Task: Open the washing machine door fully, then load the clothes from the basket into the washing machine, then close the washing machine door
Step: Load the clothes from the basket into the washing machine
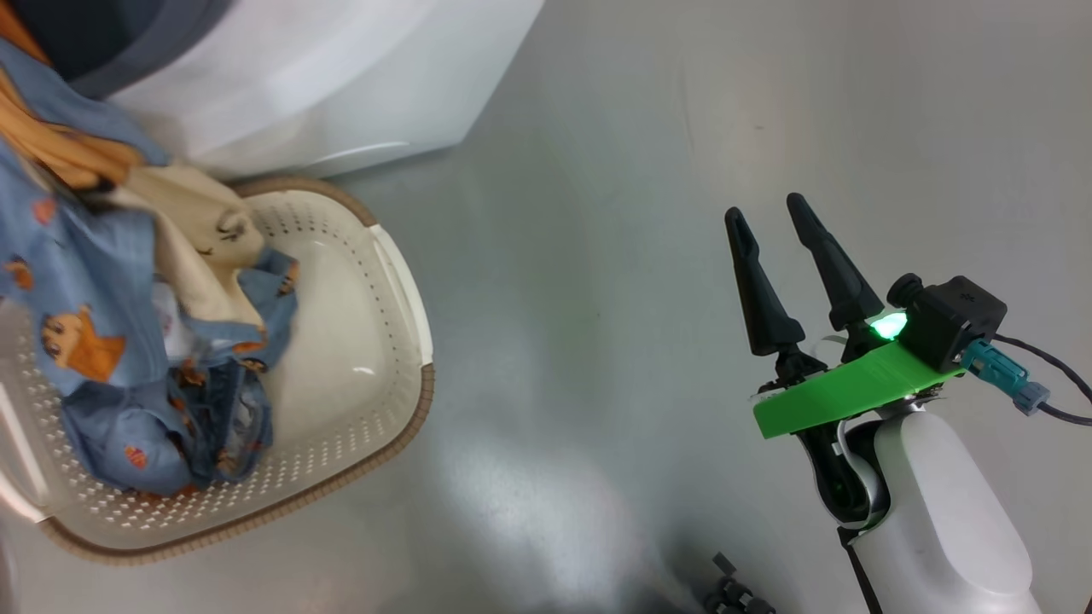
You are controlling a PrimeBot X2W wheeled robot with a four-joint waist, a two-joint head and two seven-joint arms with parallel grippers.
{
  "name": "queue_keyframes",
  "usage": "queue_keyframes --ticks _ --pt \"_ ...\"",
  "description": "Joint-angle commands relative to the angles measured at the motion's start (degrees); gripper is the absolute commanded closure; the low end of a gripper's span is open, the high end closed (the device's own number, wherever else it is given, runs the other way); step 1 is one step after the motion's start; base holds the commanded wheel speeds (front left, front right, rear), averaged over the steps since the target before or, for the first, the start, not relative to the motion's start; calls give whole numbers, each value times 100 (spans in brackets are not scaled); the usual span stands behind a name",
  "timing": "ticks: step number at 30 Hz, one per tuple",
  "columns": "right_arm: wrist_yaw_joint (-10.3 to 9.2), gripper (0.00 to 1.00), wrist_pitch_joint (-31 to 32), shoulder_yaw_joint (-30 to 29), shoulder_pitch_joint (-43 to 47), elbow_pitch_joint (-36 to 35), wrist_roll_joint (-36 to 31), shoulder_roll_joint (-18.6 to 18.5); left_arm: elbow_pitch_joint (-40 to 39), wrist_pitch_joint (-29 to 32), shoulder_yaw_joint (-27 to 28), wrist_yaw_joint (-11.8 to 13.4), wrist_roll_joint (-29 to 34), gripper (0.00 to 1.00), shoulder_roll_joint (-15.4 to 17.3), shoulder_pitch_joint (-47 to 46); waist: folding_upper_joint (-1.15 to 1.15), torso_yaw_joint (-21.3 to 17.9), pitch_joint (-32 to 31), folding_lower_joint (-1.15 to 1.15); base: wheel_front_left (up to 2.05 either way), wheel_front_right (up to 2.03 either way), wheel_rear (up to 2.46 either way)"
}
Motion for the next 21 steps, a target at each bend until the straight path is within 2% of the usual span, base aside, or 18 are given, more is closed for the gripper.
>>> queue_keyframes --ticks 1,4,7,13,14,15,16,21 --pt "9 0 -68 109 69 -143 74 37 -559 -35 247 81 136 100 242 -176 0 -78 110 0 0 0 0" --pt "9 0 -68 123 52 -135 74 47 -1217 -35 566 153 332 100 186 -88 0 -76 135 0 0 0 0" --pt "9 0 -68 160 21 -126 85 53 -1431 -35 738 139 451 100 148 -4 0 -75 147 0 0 0 0" --pt "9 0 -68 245 -2 -114 103 62 -1015 -36 958 99 730 100 132 93 0 -91 173 0 0 0 0" --pt "9 0 -68 247 8 -110 105 63 -741 -36 935 84 756 77 129 100 0 -88 166 0 0 0 0" --pt "9 0 -68 242 15 -104 110 64 -477 -36 920 73 759 29 119 60 0 -84 163 0 0 0 0" --pt "9 0 -68 237 17 -100 114 64 -310 -36 902 61 779 0 122 -6 0 -81 165 0 0 0 0" --pt "9 0 -68 224 17 -55 113 66 640 -28 793 -32 785 0 67 -217 0 -54 121 0 0 0 0"
